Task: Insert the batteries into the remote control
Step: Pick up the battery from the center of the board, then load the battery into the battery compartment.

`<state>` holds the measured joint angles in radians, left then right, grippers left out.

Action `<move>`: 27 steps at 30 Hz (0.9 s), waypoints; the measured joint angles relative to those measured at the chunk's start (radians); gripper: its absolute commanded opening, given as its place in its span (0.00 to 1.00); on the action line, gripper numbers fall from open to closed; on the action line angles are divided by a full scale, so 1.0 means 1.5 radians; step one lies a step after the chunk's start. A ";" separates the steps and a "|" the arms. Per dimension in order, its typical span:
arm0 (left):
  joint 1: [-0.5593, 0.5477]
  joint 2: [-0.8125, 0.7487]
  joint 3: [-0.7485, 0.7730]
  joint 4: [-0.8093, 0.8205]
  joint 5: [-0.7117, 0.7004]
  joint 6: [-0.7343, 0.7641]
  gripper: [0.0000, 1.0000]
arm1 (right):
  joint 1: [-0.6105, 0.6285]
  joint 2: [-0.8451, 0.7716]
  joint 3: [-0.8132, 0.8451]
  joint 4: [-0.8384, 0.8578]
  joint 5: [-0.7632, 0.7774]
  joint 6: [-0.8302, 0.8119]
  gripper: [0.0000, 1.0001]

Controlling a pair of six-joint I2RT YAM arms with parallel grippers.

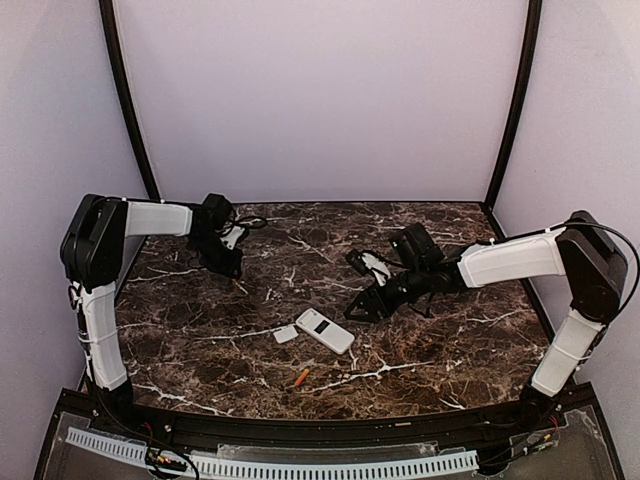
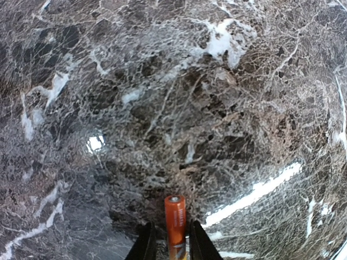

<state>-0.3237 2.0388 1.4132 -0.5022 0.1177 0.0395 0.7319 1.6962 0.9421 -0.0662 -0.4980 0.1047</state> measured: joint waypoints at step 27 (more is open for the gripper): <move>-0.211 -0.183 -0.271 0.309 0.056 -0.042 0.02 | -0.066 0.019 0.057 -0.001 -0.060 0.019 0.63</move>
<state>-0.6403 1.7645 1.0069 -0.0391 0.2016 -0.0231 0.6334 1.7241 1.0275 -0.0673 -0.5884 0.1337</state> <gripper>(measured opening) 0.086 0.635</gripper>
